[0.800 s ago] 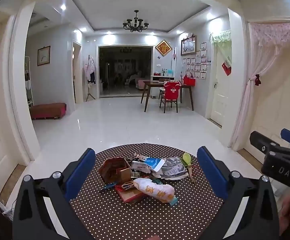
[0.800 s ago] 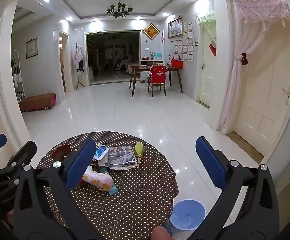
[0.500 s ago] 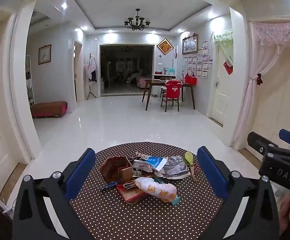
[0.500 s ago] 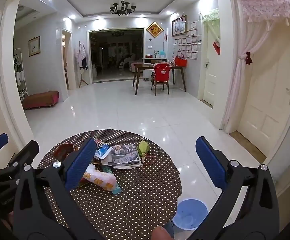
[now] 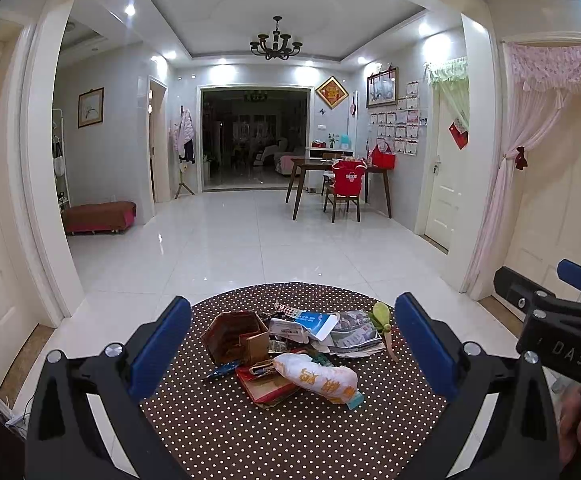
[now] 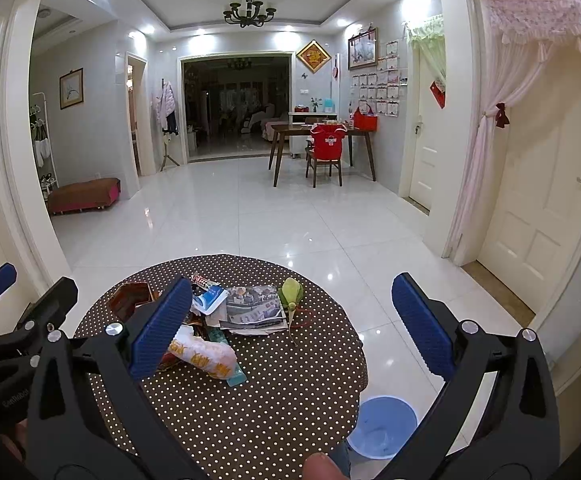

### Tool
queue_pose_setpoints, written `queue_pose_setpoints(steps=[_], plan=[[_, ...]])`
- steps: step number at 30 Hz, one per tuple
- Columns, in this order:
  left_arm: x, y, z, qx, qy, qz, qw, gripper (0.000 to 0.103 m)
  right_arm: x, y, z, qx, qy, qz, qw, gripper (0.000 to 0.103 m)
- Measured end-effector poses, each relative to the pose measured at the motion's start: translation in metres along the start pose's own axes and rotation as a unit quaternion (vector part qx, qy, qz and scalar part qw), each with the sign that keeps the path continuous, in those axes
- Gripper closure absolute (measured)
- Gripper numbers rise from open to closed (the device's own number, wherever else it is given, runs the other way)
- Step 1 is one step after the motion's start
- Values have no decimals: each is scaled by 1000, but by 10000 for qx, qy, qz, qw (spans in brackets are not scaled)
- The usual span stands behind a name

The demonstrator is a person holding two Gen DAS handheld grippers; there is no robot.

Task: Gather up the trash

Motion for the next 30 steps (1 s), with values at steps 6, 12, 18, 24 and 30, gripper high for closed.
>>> queue_pose_setpoints(steps=[6, 12, 18, 24, 30], plan=[[0, 2, 0, 1, 11, 5, 10000, 4, 1, 1, 0, 0, -2, -4, 10000, 5], [-1, 2, 0, 8, 43, -7, 10000, 4, -1, 0, 0, 6, -1, -11, 10000, 5], [-3, 3, -1, 40, 67, -11, 10000, 4, 0, 2, 0, 5, 9, -19, 10000, 5], [1, 5, -3, 99, 58, 25, 9999, 4, -2, 2, -4, 52, -15, -12, 10000, 5], [12, 15, -15, 272, 8, 73, 9996, 4, -1, 5, -14, 208, -39, 46, 9998, 5]])
Point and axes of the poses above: each gripper's, at about its wrist camera, not at the fingertips, and z roughly against the way its jaws point, x to its left, y to its underside, the point moved 5 cm from there along -z, roughly the way its jaws point, and after that the axes turned 3 degrees about z, right-handed, at the moved point
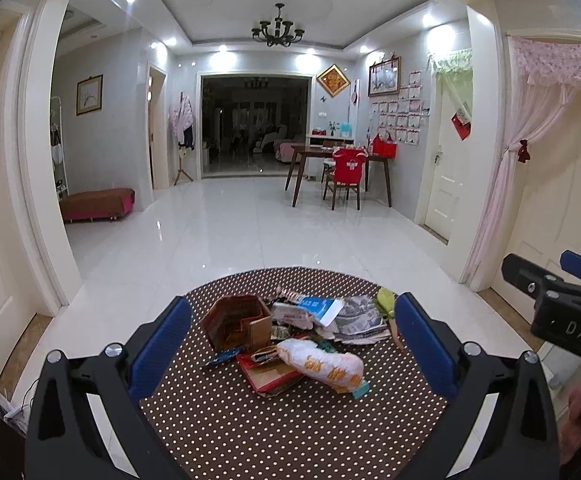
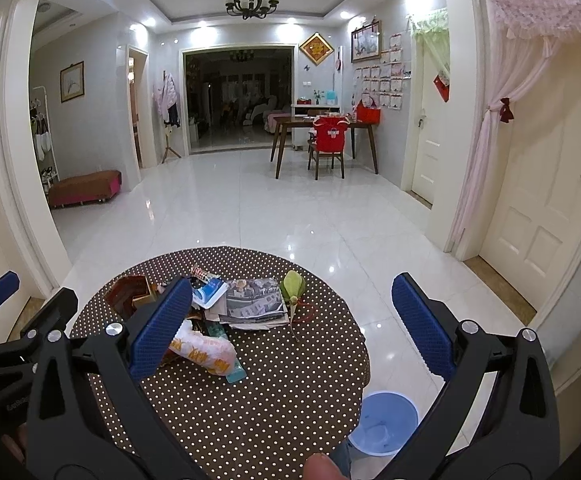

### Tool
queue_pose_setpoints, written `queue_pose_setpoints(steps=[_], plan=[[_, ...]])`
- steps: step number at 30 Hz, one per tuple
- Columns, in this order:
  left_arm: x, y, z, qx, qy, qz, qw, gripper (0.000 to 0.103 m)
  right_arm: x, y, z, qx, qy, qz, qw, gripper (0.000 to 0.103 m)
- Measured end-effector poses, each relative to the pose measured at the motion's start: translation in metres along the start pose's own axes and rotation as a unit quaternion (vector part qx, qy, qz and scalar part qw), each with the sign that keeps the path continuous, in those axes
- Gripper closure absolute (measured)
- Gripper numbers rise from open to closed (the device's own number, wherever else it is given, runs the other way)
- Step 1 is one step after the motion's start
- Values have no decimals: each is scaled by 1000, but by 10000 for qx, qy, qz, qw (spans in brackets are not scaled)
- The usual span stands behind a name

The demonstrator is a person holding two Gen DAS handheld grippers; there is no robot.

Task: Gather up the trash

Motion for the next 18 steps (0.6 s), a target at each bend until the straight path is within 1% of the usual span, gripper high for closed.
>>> queue_pose_setpoints(steps=[6, 9, 10, 15, 18], plan=[[21, 13, -15, 194, -127, 48, 9997, 4, 0, 8, -22, 297, -33, 52, 9995, 5], [33, 23, -24, 337, -187, 64, 9992, 4, 5, 20, -42, 554, -138, 88, 9983, 5], [37, 28, -28, 407, -221, 65, 9989, 4, 6, 28, -54, 712, -168, 112, 9973, 5], [58, 50, -43, 726, -352, 48, 9967, 4, 26, 56, -93, 1267, -511, 319, 9901, 5], [68, 63, -51, 938, -420, 60, 9947, 4, 45, 74, -113, 1483, -770, 564, 9843, 5]])
Point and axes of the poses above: each gripper's, at about its wrist camera, not at the fingertips, and z roughly against the way its jaws point, x to its left, y to its underside, the point moved 5 cm from there along -z, roughly the way its jaws point, and after that the axes turned 3 degrees about z, right-handed, at the moved point
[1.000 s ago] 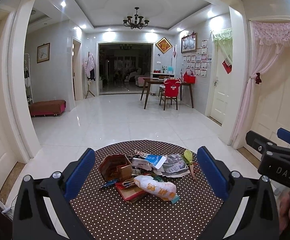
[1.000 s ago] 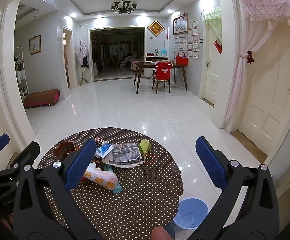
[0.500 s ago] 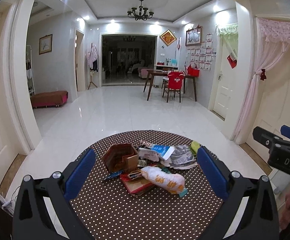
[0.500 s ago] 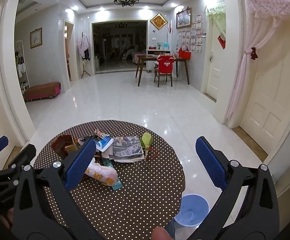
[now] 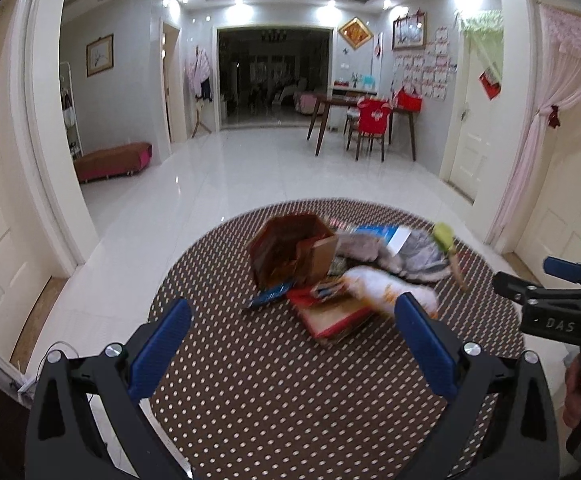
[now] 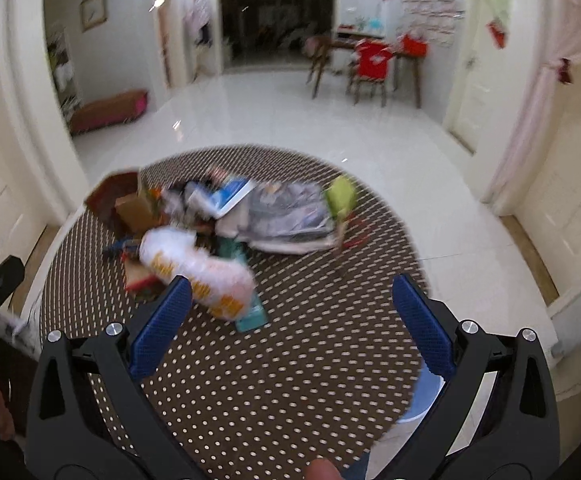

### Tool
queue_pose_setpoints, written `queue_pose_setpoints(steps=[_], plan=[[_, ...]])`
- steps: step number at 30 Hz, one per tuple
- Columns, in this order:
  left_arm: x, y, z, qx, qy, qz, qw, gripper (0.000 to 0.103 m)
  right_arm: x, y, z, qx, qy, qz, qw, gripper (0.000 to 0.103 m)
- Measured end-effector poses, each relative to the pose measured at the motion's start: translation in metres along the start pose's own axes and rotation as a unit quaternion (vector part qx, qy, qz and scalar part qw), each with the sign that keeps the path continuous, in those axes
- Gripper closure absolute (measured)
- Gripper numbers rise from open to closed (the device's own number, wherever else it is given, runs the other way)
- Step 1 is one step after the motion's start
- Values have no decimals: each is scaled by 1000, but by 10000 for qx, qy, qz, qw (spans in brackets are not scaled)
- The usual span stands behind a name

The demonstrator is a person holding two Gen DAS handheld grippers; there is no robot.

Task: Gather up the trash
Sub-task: 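Grasp the white plastic bag with the right tool, then grasp the red-and-tan paper bag with the left tool while the right tool holds the white bag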

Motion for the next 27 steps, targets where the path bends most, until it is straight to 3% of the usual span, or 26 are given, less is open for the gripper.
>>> queue_pose_setpoints(steps=[5, 12, 14, 15, 16, 18, 21, 27], plan=[[12, 15, -19, 244, -79, 39, 9997, 4, 32, 9, -38, 255, -378, 592, 9972, 5], [19, 20, -34, 372, -182, 33, 9991, 4, 76, 9, -82, 373, -731, 1631, 9832, 6], [19, 21, -38, 407, -204, 26, 9990, 4, 82, 9, -97, 455, -756, 1780, 9801, 12], [19, 22, -40, 426, -221, 21, 9988, 4, 84, 9, -107, 574, -781, 1835, 9782, 28], [19, 22, -43, 446, -227, 14, 9987, 4, 84, 11, -114, 691, -865, 1817, 9771, 45], [18, 23, -48, 502, -222, -8, 9985, 4, 77, 13, -120, 819, -1088, 1594, 9778, 53], [12, 26, -59, 591, -166, -89, 9981, 4, 60, 13, -114, 733, -1501, 1057, 9803, 57], [-15, 29, -89, 767, 28, -445, 9961, 4, 12, 14, -85, 348, -1691, 23, 9850, 57]])
Point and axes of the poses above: each gripper's, at about its wrist camera, not at the fingertips, and z roughly against the way its jaws point, x to its left, y to its underside, the point moved 5 cm from there along -z, roughly the way its jaws point, and after that the axes turned 3 degrees about z, right-handed, at the moved point
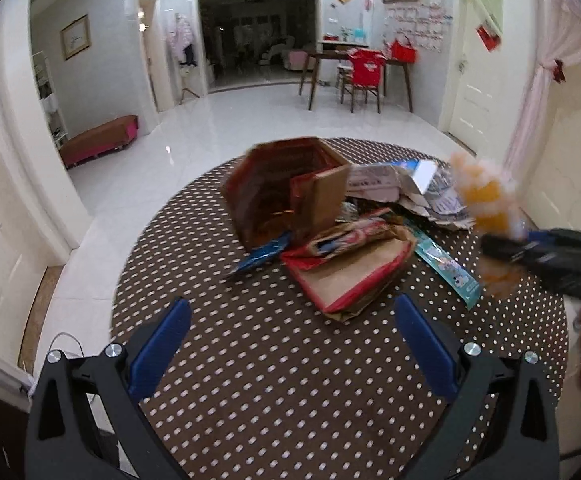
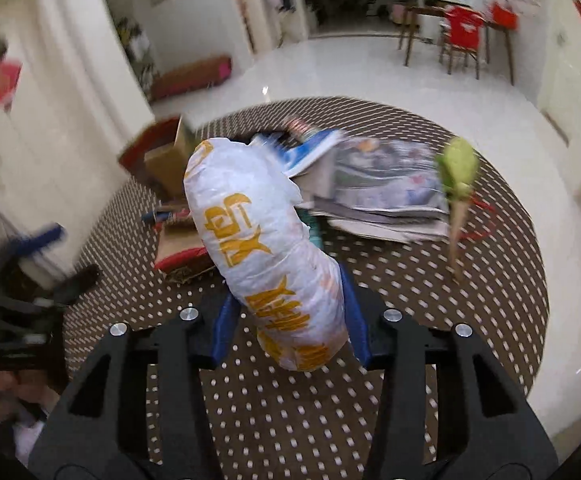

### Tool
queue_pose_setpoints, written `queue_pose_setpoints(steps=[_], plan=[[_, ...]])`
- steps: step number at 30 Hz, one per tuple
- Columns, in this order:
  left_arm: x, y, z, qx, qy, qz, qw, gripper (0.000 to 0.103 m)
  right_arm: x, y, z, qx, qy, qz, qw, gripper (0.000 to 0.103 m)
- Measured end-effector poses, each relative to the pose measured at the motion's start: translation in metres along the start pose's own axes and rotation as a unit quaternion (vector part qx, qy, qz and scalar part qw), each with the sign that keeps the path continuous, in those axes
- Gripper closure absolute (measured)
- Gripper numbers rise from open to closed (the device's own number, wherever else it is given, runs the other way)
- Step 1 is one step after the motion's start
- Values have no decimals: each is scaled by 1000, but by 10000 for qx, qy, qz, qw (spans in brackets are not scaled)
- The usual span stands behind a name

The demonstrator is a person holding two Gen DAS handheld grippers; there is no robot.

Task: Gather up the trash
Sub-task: 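Grasp the red-and-tan paper bag with the left tool while the right tool holds the white bag, then carry both bags to the blue bin and release them inside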

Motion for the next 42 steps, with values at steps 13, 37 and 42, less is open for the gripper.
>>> queue_pose_setpoints(steps=[13, 37, 42], plan=[[-55, 1, -66, 167, -742, -1292, 9887, 4, -49, 25, 65, -318, -75, -933, 9951, 57], [-83, 9, -11, -52, 621, -507, 9968, 36, -116, 60, 115, -724, 228, -1610, 9840, 57], [-117, -10, 13, -176, 1172, -480, 9918, 36, -162, 80, 132, -824, 438, -2137, 9724, 57]])
Point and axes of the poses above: each gripper's, at about its wrist camera, not at the fingertips, and z roughly against the way its jaws point, x to its left, y to its underside, the point moved 5 cm from there along -z, roughly the way its jaws point, and after that the axes turned 3 degrees about z, right-handed, at the moved point
